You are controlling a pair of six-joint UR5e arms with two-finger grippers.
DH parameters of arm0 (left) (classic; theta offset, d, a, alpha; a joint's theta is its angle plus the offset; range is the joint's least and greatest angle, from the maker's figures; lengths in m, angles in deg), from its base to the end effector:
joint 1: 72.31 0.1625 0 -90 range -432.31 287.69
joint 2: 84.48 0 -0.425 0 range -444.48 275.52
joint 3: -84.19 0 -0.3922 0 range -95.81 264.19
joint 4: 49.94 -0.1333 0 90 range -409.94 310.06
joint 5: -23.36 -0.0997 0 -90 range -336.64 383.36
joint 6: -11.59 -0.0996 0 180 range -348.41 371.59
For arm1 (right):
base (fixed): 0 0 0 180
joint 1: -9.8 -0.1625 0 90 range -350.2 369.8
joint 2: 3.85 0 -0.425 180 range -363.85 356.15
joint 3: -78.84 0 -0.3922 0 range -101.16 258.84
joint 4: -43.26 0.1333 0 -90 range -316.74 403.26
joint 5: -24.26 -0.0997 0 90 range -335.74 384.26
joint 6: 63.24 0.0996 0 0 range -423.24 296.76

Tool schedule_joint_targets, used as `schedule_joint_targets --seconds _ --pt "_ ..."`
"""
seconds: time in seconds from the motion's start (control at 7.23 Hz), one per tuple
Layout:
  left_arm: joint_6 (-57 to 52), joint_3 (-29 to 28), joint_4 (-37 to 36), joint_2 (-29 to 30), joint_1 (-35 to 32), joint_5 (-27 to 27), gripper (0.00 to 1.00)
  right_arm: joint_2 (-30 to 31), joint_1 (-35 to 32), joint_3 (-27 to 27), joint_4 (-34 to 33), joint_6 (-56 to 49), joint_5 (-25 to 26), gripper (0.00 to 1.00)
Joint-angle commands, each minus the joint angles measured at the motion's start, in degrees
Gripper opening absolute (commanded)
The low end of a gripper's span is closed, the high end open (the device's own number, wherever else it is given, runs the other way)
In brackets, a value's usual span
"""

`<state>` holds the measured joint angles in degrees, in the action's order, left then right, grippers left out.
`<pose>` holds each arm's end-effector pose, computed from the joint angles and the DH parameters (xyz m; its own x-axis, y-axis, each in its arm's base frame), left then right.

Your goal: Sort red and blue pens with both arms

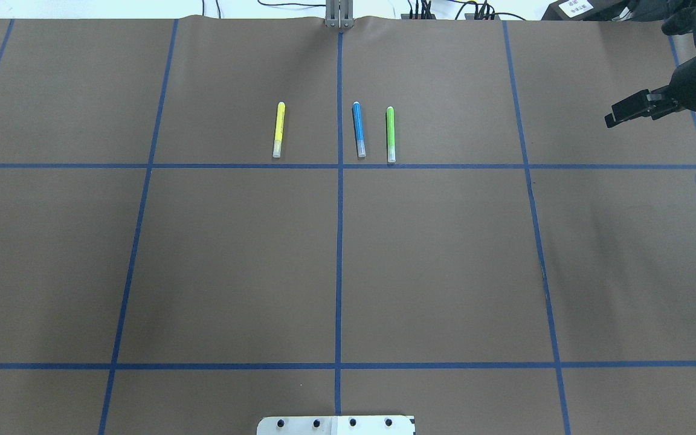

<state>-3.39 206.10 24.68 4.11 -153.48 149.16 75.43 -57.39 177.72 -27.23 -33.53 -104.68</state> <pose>-0.0059 -0.4510 0.4403 0.7133 0.5125 -0.4781 -0.3443 0.8504 0.3979 -0.1576 -0.5572 0.4457 0.6383 -0.2248 0.7362 -0.0179 0.9518 0.3062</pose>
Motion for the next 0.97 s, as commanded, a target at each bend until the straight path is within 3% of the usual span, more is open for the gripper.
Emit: schedule_joint_targets --seconds 0.0,0.14,0.28,0.55,0.83 --pt "-0.6 -0.4 6.6 -13.1 -12.3 11.3 0.00 0.0 0.0 -0.2 -0.1 -0.1 0.0 1.00" --pt "-2.3 -0.3 9.9 -19.1 -16.1 12.3 0.00 0.0 0.0 -0.2 0.0 0.0 0.0 1.00" --pt "-9.7 -2.0 10.9 -22.9 -20.3 12.4 0.00 0.0 0.0 -0.2 0.0 -0.1 0.1 1.00" --pt "-11.6 -3.4 10.6 -29.0 -31.7 11.5 0.00 0.1 0.0 -0.2 0.0 0.0 0.5 1.00" --pt "-11.2 -4.4 5.3 -35.5 -42.3 11.8 0.00 0.1 0.0 -0.1 0.0 -0.1 0.6 1.00"
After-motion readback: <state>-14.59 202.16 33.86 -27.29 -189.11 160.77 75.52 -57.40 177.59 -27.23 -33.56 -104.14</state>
